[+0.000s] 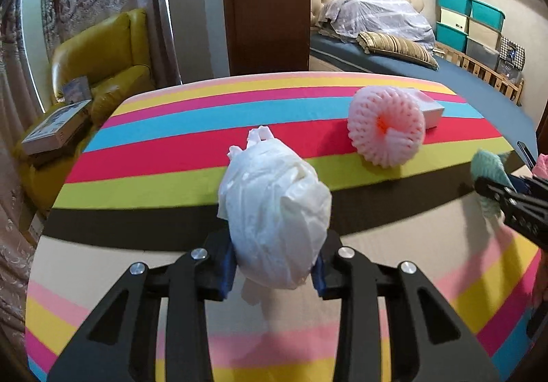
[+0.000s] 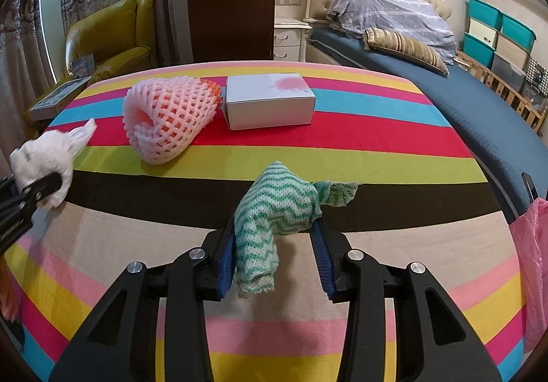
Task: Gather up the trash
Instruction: 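Grasp the white plastic bag with the left tool while the right tool holds the cloth, then carry the plastic bag and cloth over the pink bin with both tools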
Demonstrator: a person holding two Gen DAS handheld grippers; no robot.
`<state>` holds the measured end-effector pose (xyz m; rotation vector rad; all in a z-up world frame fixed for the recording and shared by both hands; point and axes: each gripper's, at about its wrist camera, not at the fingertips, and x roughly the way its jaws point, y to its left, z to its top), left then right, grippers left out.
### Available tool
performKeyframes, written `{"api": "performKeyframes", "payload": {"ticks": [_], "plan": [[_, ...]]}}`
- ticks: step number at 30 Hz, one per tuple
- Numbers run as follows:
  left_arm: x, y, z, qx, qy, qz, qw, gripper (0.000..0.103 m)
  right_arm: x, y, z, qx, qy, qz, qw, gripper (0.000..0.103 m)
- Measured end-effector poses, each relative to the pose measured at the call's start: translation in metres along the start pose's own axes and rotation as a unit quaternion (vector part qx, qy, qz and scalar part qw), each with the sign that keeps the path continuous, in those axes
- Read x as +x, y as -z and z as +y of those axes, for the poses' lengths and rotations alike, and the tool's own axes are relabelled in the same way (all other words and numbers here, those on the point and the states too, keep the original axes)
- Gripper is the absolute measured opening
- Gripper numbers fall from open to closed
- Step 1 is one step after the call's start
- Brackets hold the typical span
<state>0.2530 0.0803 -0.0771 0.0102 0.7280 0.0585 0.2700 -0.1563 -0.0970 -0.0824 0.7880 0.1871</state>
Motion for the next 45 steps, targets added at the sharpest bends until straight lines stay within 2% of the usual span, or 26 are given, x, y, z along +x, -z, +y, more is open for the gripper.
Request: {"api": "performKeyframes", "payload": {"ticks": [6,15,19,28,35,45], "plan": [[-0.021,0.019,0.004,0.004,-0.004,-0.003,1.0000,0.034,-0.001,0.000,0.002,-0.004,0.003,-0.003,1.000,0.039],[-0.049,0.040,0.022,-0.016,-0.019,-0.020,0.9995,0.034,-0.001,0.002,0.005,-0.011,0.002,-0.006,1.000,0.039],[-0.059,0.046,0.028,-0.024,-0.026,-0.027,0.9990,0.034,-0.015,0.004,0.010,-0.025,-0.009,-0.035,0.999,0.039],[-0.076,0.060,0.036,-0.030,-0.044,-0.035,0.9979,0.034,-0.048,0.027,0.051,-0.075,-0.070,-0.045,0.994,0.039],[-0.088,0.073,0.035,-0.034,-0.041,-0.038,0.9978,0.035,-0.072,0.045,0.078,-0.118,-0.107,-0.052,0.986,0.039],[-0.104,0.077,0.008,-0.005,-0.016,-0.052,0.9985,0.035,-0.107,0.069,0.068,-0.130,-0.114,-0.069,0.983,0.039]]}}
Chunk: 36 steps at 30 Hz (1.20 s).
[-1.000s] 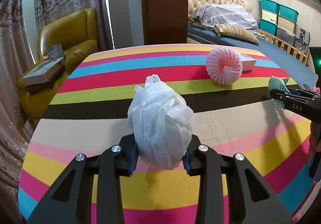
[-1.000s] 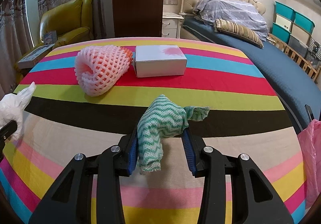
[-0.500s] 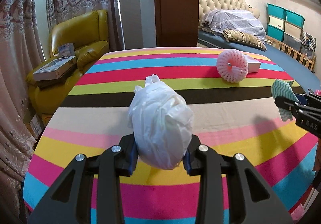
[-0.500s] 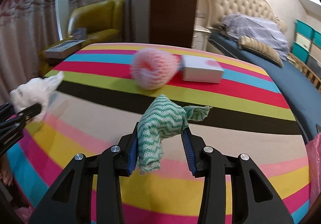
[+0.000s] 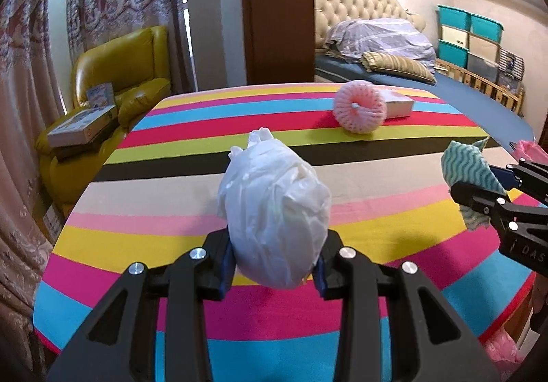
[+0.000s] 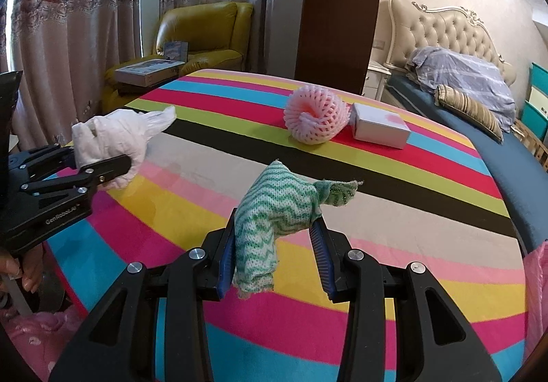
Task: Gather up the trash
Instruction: 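Carry the plastic bag and cloth over the pink bin with both tools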
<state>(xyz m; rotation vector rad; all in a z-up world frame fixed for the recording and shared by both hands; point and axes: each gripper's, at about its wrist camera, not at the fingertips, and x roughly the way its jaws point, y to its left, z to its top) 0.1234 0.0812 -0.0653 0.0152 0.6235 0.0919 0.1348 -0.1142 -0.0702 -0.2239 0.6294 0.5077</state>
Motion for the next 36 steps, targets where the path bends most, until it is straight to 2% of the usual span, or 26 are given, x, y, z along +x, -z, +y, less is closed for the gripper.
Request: {"api": "performKeyframes", "payload": {"ticks": [11,22,27,36], "plan": [[-0.010,-0.003,-0.045,0.057,0.024,-0.009,0.9980,0.035,-0.030,0.024,-0.027,0.028,0.022,-0.013,0.999,0.039],[-0.011,-0.006,-0.083,0.097,0.053,-0.002,0.9939,0.035,-0.061,0.053,-0.072,0.071,0.051,-0.020,0.996,0.039],[-0.010,-0.005,-0.111,0.125,0.078,0.006,0.9891,0.035,-0.072,0.067,-0.091,0.091,0.066,-0.023,0.993,0.039],[-0.009,-0.008,-0.172,0.184,0.123,0.012,0.9751,0.035,-0.094,0.093,-0.138,0.135,0.105,-0.027,0.985,0.039]]}}
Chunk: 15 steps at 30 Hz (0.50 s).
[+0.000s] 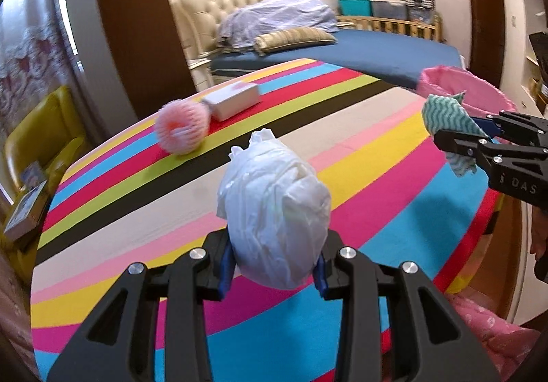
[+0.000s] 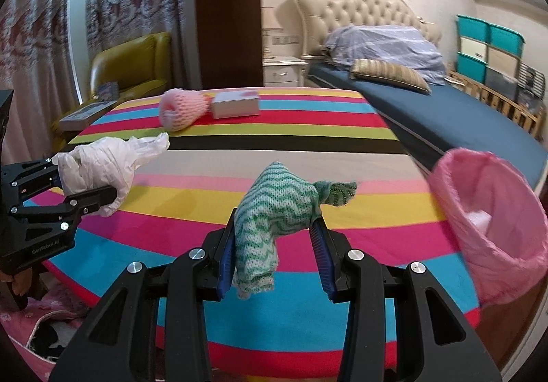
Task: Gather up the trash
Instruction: 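Carry the plastic bag and cloth over the pink bin with both tools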
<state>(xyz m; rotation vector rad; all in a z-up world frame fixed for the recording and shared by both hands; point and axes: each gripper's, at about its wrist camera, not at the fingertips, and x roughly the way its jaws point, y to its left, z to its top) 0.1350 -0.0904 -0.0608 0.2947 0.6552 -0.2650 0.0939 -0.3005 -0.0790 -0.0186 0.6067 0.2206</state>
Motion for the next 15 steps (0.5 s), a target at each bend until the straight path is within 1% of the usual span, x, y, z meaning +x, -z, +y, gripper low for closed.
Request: {"api": "performKeyframes", "payload": {"ticks": [9,15], "plan": [[0.013,-0.030,-0.057,0.050,0.048,-0.003,0.9976,0.035,-0.011,0.011,-0.053,0.035,0.043,-0.005,0.998,0.039],[0.026,-0.061,-0.096,0.070,0.102,-0.005,0.9923,0.035,-0.023,0.019,-0.096,0.055,0.088,-0.010,0.995,0.039]]}}
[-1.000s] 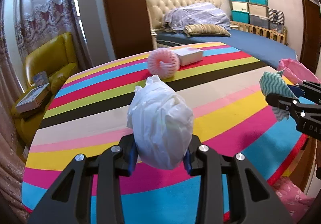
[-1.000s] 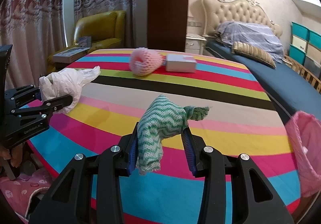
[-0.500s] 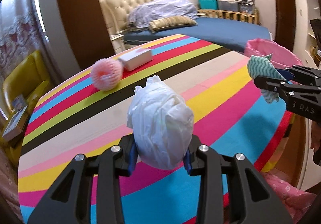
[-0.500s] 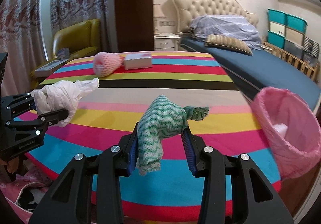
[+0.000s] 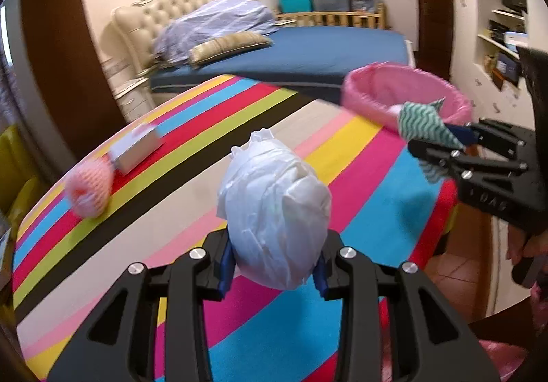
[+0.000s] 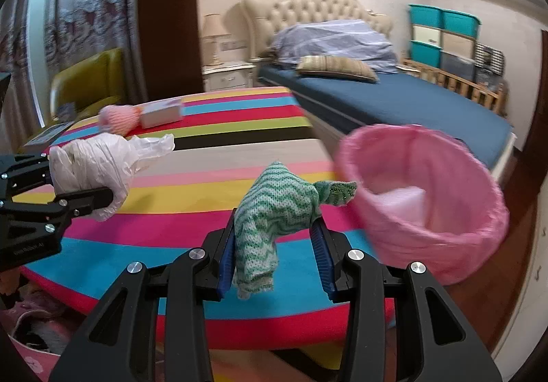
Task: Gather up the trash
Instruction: 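Carry the plastic bag and cloth over the pink bin with both tools, then open both tools to drop the plastic bag and cloth into the bin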
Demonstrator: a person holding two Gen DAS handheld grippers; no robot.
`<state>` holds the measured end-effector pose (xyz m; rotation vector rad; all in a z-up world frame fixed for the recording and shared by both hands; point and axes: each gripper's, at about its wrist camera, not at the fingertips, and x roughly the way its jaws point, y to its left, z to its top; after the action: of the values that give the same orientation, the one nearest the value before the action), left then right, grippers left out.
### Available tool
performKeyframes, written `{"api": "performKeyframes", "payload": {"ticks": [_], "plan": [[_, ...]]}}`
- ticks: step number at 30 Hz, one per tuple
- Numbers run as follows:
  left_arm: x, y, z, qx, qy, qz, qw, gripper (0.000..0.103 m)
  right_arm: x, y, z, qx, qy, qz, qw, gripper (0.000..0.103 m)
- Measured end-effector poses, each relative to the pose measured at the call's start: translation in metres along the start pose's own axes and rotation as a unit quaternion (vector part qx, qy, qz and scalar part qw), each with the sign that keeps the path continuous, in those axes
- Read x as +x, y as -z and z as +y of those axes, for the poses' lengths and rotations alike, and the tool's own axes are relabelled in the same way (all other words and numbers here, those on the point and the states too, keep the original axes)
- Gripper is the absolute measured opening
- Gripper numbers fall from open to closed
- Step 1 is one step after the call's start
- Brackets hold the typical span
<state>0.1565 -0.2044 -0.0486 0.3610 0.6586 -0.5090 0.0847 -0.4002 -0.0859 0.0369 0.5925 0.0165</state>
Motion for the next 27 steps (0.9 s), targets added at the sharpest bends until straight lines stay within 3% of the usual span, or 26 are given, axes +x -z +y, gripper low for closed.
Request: {"api": "performKeyframes", "payload": {"ticks": [11,22,26,27], "plan": [[0.050,-0.086,-0.062,0.016,0.096,-0.034,0.9946,0.037,-0.006,-0.012,-0.104,0.054,0.082,-0.027,0.995,0.039],[0.118,-0.160,-0.115,0.012,0.135,-0.046,0.9898,0.039,0.033,-0.034,-0.173,0.077,0.104,-0.027,0.991,0.040],[0.134,-0.178,-0.123,0.004,0.154,-0.057,0.9864,0.043,0.047,-0.043,-0.190,0.081,0.103,-0.029,0.991,0.048],[0.138,-0.181,-0.123,0.004,0.158,-0.059,0.9856,0.051,0.050,-0.045,-0.195,0.083,0.103,-0.028,0.991,0.063]]}}
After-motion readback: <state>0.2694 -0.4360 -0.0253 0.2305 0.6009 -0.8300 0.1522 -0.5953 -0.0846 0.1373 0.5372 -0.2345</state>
